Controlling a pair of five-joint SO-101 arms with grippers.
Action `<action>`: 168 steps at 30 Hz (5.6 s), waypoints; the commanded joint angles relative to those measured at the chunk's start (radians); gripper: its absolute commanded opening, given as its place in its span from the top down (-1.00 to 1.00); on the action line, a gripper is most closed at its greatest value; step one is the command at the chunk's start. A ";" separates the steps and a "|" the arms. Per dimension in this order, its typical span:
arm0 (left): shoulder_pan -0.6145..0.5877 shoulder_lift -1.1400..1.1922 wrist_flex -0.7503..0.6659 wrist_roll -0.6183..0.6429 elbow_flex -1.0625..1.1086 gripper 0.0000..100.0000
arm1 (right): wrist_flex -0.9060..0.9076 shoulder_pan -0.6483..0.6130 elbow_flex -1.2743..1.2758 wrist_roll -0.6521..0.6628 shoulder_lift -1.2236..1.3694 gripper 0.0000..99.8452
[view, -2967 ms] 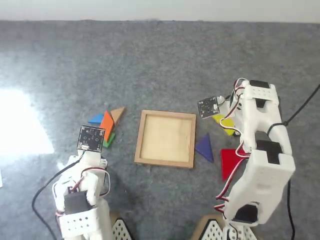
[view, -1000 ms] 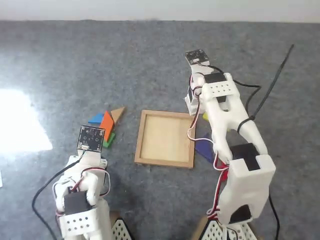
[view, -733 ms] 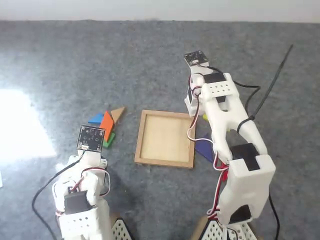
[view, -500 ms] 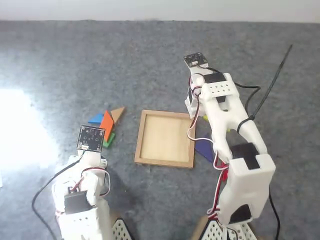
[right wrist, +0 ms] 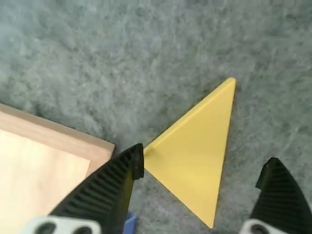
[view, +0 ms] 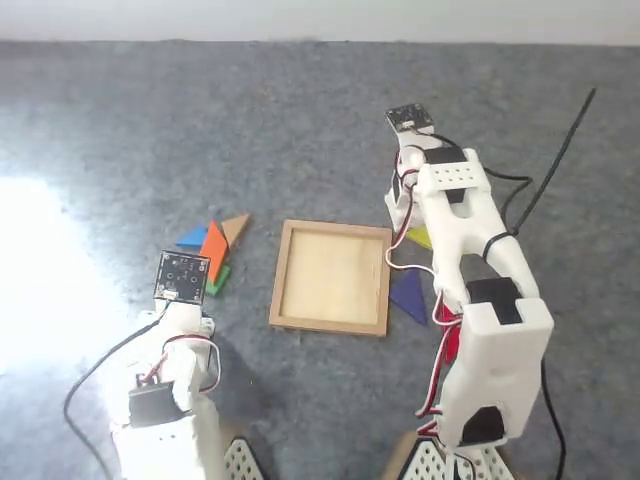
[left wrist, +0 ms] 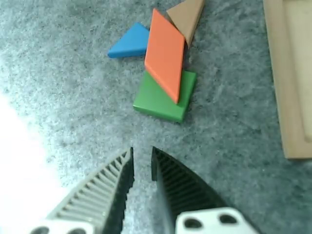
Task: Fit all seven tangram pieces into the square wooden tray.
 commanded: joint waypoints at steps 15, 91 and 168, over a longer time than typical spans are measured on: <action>0.002 -0.011 0.005 -0.006 -0.008 0.88 | -0.012 -0.016 -0.048 0.025 0.065 0.27; 0.002 -0.011 0.005 -0.006 -0.008 0.88 | 0.410 -0.522 -0.143 0.773 -0.248 0.62; 0.002 -0.011 0.005 -0.006 -0.008 0.88 | 0.519 -0.386 -0.598 0.385 0.028 0.97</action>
